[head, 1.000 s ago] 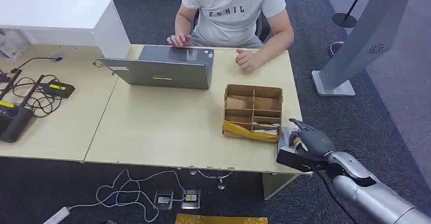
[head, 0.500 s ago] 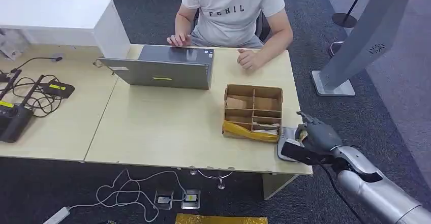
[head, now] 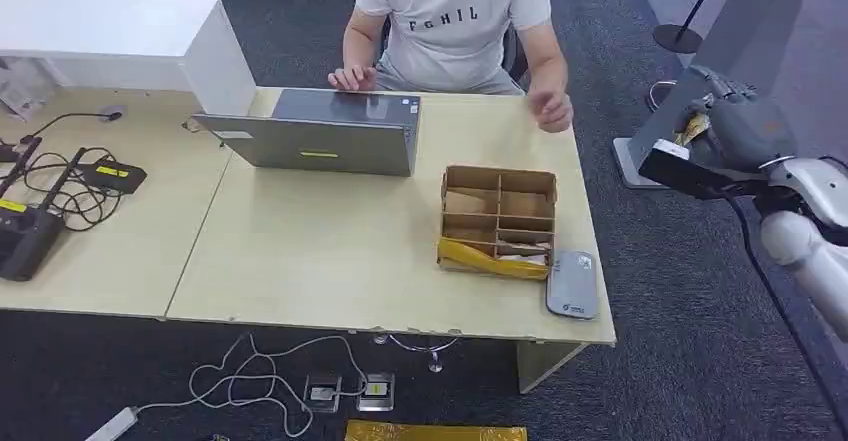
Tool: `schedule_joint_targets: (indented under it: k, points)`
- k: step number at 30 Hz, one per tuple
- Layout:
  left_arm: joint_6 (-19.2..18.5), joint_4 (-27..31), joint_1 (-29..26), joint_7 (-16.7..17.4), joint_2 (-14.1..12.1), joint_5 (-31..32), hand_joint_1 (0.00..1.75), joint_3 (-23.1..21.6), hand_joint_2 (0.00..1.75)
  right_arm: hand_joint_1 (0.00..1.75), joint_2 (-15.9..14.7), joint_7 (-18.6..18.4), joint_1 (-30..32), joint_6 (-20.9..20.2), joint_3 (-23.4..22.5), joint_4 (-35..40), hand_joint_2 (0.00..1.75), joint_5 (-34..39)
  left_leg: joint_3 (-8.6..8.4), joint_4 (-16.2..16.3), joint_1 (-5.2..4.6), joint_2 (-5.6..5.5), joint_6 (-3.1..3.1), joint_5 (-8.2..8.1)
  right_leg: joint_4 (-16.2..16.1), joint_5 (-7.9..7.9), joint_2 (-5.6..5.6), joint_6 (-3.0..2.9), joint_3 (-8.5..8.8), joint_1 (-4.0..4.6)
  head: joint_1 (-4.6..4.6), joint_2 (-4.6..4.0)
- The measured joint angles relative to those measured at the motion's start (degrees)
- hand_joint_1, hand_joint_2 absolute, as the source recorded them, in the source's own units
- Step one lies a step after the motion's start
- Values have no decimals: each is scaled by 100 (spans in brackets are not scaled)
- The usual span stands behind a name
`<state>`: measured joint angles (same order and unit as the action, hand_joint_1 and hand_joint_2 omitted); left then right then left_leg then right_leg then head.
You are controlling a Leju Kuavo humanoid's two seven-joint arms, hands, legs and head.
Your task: Pass the card to the sensor for recognition and then transmit it.
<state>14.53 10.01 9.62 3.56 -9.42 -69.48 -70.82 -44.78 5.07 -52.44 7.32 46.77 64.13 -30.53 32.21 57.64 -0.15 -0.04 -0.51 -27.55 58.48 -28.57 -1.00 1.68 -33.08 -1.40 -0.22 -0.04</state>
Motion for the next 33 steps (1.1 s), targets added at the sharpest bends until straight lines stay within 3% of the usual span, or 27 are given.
schedule_joint_targets:
  k: [5, 22, 33]
  points:
    - [-2, 0, 0, -7, -11, -20, 0, 0, 0, 175, -17, 28, -323, -13, -76, -149, 175, -9, -1, 0, 5, 1, 0, 0, 0, 0, -2, 0, 1, 4, 0, -2]
    - [-33, 0, 2, -66, -11, -22, 0, 0, 0, 175, 33, 96, -440, -70, -157, -264, 175, -90, 2, -1, 5, 0, 0, 0, 0, 0, -3, 0, 3, 4, 0, -2]
    - [-2, 0, 7, -66, 11, -46, 0, 0, 0, 175, 619, 240, -356, -107, 105, -487, 175, -313, 2, -2, 9, -1, 1, 1, 1, 0, -4, -1, 3, 9, 0, 0]
